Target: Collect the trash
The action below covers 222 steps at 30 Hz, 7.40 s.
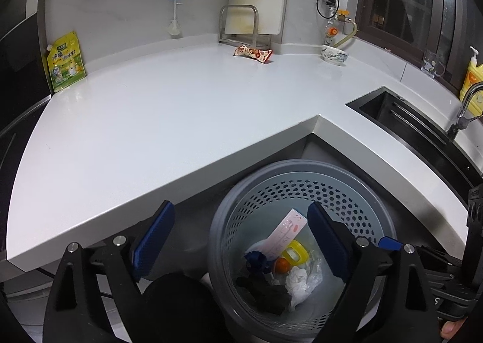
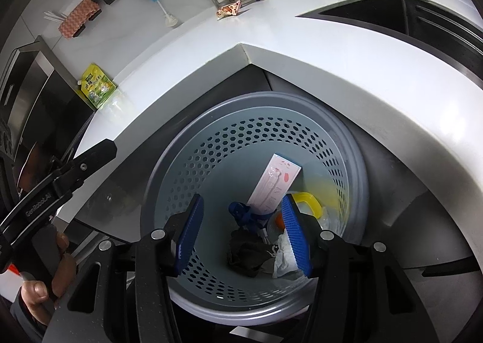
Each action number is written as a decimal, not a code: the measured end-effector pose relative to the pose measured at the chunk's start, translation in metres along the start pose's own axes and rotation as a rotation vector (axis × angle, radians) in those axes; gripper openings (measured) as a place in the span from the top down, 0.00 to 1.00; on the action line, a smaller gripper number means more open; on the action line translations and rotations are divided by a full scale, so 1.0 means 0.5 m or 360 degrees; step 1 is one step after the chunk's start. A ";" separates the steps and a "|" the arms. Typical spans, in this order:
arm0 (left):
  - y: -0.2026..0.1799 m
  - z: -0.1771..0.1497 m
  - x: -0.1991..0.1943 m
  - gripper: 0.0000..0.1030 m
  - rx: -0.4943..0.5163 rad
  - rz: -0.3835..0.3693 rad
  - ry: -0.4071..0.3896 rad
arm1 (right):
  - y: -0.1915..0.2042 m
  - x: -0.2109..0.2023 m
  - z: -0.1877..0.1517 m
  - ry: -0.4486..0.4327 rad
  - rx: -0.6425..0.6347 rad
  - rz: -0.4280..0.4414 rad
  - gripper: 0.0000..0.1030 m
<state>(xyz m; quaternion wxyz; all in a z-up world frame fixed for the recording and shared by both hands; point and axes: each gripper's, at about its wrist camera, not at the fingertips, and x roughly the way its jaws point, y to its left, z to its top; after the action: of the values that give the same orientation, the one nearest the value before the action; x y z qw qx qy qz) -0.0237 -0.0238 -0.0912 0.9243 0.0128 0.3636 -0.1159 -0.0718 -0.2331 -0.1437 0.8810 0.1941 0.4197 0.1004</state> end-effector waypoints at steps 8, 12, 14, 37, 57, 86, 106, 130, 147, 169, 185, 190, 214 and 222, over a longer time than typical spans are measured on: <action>0.012 0.015 0.026 0.13 -0.0002 -0.0006 0.0041 | 0.017 0.011 0.019 0.0023 -0.0063 -0.0017 0.46; 0.016 0.027 0.036 0.13 -0.0004 -0.0005 0.0067 | 0.025 0.018 0.032 0.0034 -0.0099 -0.0027 0.45; 0.020 0.036 0.035 0.12 -0.0004 0.0000 0.0057 | 0.028 0.020 0.040 0.0038 -0.0108 -0.0029 0.45; 0.106 0.304 0.107 0.06 0.0043 0.0038 -0.0142 | 0.068 0.071 0.320 -0.0066 -0.0311 -0.0023 0.40; 0.179 0.507 0.389 0.06 -0.0003 -0.0021 -0.0002 | 0.068 0.299 0.689 -0.0044 -0.0466 -0.0121 0.40; 0.192 0.554 0.493 0.06 0.0038 -0.0020 0.0016 | 0.086 0.526 0.814 0.0130 -0.0538 -0.0074 0.81; 0.185 0.540 0.479 0.06 0.0281 -0.0202 -0.0023 | 0.044 0.453 0.744 0.0349 -0.0722 0.0385 0.87; 0.107 0.506 0.487 0.38 0.0710 -0.0367 0.0015 | 0.081 0.391 0.707 0.0479 -0.0864 0.0619 0.87; 0.094 0.473 0.327 0.77 0.0656 -0.0492 -0.0069 | 0.112 0.282 0.646 0.0454 -0.0881 0.0613 0.87; -0.006 0.240 0.003 0.78 0.0686 -0.0529 -0.0124 | 0.145 -0.020 0.330 0.0433 -0.0892 0.0472 0.87; -0.086 0.034 -0.028 0.78 0.0653 -0.0561 0.0022 | 0.053 -0.051 0.149 0.0412 -0.0730 0.0368 0.87; -0.085 -0.011 -0.012 0.78 0.0582 -0.0512 0.0091 | 0.030 -0.055 0.114 0.0352 -0.0612 0.0375 0.87; -0.078 -0.035 -0.040 0.40 0.0346 -0.0296 0.0156 | 0.010 -0.075 0.036 -0.0044 -0.0244 0.0054 0.56; -0.063 -0.015 -0.077 0.22 0.0268 -0.0098 0.0089 | 0.024 -0.100 0.028 -0.0170 -0.0162 -0.0057 0.44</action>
<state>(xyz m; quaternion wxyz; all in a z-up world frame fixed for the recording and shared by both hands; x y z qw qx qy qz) -0.0629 -0.0456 -0.0690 0.9054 0.0824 0.3785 -0.1741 -0.0925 -0.2427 -0.0957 0.9125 0.1466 0.3699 0.0952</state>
